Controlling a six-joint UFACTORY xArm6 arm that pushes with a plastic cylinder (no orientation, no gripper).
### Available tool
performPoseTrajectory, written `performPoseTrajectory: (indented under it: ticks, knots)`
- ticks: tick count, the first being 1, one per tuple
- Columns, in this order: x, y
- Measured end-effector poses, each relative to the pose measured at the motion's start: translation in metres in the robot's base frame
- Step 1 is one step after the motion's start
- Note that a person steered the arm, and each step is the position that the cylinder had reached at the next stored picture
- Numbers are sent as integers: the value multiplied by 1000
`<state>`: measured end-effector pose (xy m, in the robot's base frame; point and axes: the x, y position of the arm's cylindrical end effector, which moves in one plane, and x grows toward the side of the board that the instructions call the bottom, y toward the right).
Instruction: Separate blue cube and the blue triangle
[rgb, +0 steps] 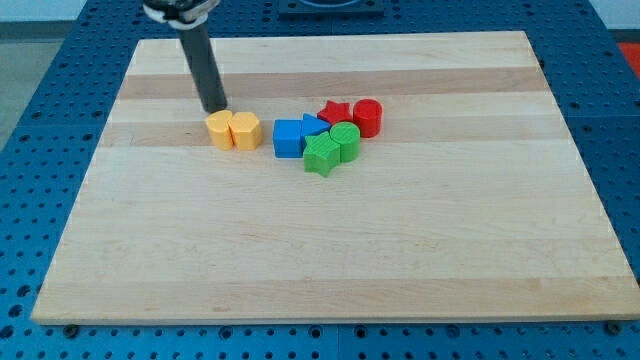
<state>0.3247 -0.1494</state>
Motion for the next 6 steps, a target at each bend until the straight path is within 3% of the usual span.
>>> performPoseTrajectory:
  ticks: [1,2,5,6]
  knots:
    - [0,50]
    - [26,74]
    - [98,102]
    - [82,102]
